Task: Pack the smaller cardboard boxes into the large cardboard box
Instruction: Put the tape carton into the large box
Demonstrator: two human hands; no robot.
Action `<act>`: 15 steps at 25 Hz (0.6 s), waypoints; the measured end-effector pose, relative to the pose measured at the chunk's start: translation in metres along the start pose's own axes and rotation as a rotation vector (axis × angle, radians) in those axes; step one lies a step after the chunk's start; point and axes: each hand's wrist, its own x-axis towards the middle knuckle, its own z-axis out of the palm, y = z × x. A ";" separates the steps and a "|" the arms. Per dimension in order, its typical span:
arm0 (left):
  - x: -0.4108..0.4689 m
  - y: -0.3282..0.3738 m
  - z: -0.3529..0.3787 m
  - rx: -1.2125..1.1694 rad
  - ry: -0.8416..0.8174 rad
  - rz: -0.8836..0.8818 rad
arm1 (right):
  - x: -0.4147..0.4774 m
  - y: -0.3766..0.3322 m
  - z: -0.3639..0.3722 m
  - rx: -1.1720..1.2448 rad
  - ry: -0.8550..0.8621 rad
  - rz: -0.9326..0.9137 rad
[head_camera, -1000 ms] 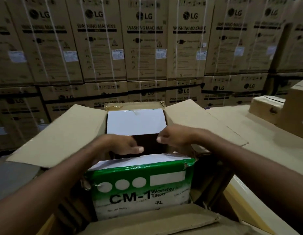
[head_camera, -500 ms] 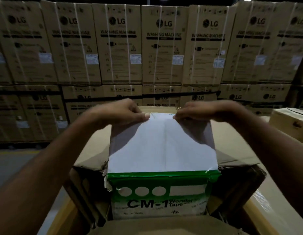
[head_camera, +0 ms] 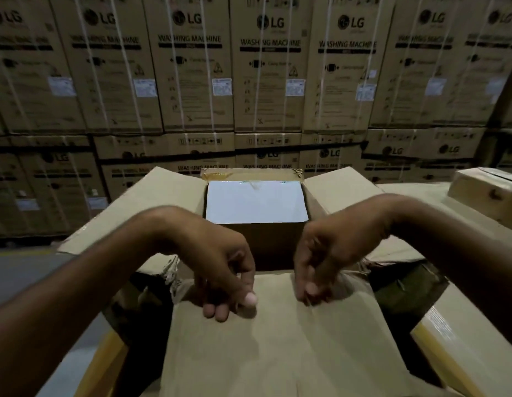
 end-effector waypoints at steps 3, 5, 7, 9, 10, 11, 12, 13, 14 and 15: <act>0.029 -0.014 -0.029 0.052 0.237 -0.042 | 0.035 0.020 -0.024 0.042 0.359 0.071; 0.062 -0.030 -0.045 0.262 0.329 -0.168 | 0.069 0.036 -0.034 -0.205 0.412 0.242; 0.100 -0.050 -0.051 0.384 0.218 -0.317 | 0.107 0.058 -0.034 -0.359 0.237 0.415; 0.127 -0.070 -0.053 0.424 0.128 -0.429 | 0.136 0.084 -0.032 -0.378 0.100 0.545; 0.137 -0.079 -0.056 0.443 0.124 -0.468 | 0.147 0.097 -0.031 -0.385 0.096 0.589; 0.145 -0.088 -0.064 0.450 0.139 -0.495 | 0.157 0.107 -0.032 -0.405 0.146 0.609; 0.149 -0.093 -0.072 0.421 0.178 -0.495 | 0.163 0.111 -0.033 -0.438 0.251 0.599; 0.151 -0.095 -0.081 0.358 0.236 -0.461 | 0.165 0.110 -0.038 -0.483 0.368 0.555; 0.150 -0.094 -0.091 0.284 0.294 -0.402 | 0.164 0.105 -0.045 -0.535 0.480 0.496; 0.149 -0.093 -0.102 0.212 0.380 -0.342 | 0.160 0.099 -0.054 -0.573 0.596 0.438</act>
